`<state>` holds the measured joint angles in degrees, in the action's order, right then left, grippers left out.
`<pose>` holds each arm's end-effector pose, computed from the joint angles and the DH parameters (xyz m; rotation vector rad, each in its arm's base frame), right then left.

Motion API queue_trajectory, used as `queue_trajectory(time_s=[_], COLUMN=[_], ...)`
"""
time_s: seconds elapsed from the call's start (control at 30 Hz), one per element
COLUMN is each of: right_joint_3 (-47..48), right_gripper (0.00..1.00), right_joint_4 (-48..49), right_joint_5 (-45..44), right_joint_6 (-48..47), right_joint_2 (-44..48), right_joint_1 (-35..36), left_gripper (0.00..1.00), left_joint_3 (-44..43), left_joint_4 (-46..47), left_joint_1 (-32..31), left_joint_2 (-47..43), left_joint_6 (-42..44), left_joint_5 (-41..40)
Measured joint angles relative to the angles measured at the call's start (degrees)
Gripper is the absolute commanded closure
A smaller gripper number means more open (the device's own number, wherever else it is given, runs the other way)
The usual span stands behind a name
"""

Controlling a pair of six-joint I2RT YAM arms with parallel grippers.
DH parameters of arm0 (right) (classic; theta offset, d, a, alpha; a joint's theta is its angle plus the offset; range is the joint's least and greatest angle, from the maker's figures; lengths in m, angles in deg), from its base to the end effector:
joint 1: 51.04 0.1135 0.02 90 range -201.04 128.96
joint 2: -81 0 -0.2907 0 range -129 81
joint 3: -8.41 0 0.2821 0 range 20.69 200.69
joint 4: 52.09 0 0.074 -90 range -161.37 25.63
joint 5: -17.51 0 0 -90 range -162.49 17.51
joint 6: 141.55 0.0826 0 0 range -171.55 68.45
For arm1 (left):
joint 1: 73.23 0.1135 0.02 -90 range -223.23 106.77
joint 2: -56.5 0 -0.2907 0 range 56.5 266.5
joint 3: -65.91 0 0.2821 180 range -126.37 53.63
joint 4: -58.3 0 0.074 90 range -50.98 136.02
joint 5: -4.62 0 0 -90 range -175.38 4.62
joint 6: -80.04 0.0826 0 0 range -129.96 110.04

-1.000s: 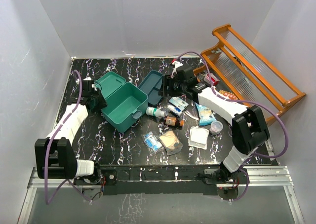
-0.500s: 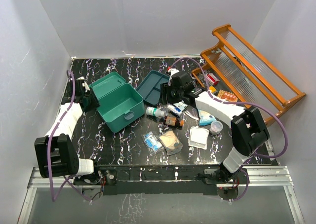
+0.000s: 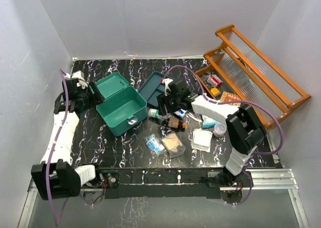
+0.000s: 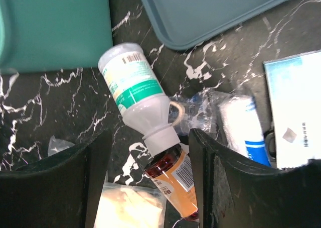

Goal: Organize the medicine kit

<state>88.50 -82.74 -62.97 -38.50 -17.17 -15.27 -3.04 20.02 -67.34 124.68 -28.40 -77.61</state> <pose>0.3425 0.2636 0.1969 -0.5672 2.4267 0.5765 0.3171 0.0215 0.2923 -0.3971 2.1964 -0.2708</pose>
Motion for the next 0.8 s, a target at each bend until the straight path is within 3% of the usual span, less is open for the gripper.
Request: queue_trajectory(time_s=[0.2,0.47,0.7,0.8], right_joint_3=[0.33,0.35,2.49,2.71], right_gripper=[0.43,0.56,0.54,0.66], right_joint_4=[-1.53,-4.31,-4.5,-4.42], right_joint_5=[3.85,6.1,7.08,7.72], right_joint_6=[-4.48,-8.66,-10.01,-10.21], right_joint_2=[-4.68,-7.19,-8.2,-8.31], right_joint_1=[0.22,0.17,0.17,0.17], left_gripper=[0.33,0.33,0.32,0.32], left_joint_3=[-2.82,-3.04,-3.04,-3.04], left_joint_4=[1.81,4.26,5.14,5.22], left_joint_1=[0.0,-0.48,-1.42,-1.7], left_joint_2=[-6.38,-5.11,-4.52,-4.52], left_joint_6=[1.11,1.95,2.6,2.84], left_joint_5=[8.35,20.87,26.18,27.04])
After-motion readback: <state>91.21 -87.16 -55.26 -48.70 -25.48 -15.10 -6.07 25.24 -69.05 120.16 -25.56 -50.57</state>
